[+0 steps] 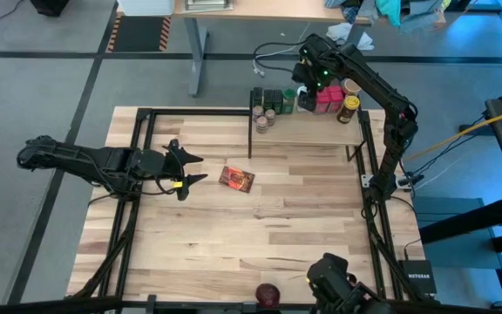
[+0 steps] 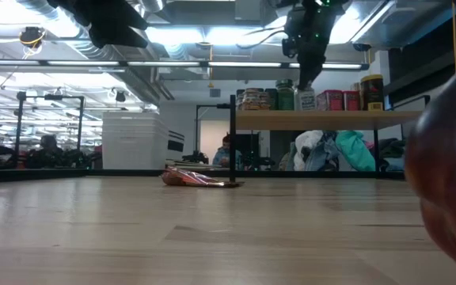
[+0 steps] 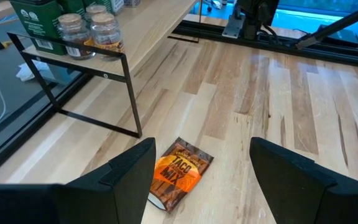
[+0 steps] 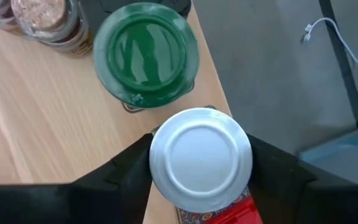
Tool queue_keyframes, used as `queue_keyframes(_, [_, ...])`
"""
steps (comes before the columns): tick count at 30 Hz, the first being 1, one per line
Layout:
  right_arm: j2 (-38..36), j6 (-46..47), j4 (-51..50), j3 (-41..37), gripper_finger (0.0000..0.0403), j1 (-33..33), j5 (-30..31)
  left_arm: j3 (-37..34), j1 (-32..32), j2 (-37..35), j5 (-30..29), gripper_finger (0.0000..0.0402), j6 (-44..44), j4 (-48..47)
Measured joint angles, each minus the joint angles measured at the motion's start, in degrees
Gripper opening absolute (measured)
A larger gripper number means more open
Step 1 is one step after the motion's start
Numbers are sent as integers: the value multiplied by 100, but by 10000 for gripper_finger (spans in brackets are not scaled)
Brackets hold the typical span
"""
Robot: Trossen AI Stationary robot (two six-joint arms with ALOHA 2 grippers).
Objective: Shelf spices
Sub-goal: Put the white seasoning can on the shelf
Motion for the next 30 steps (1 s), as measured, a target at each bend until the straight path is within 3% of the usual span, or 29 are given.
queue_keyframes(30, [13,84,79,-15,241,0,-145,0,0,0,103,255,0,-4])
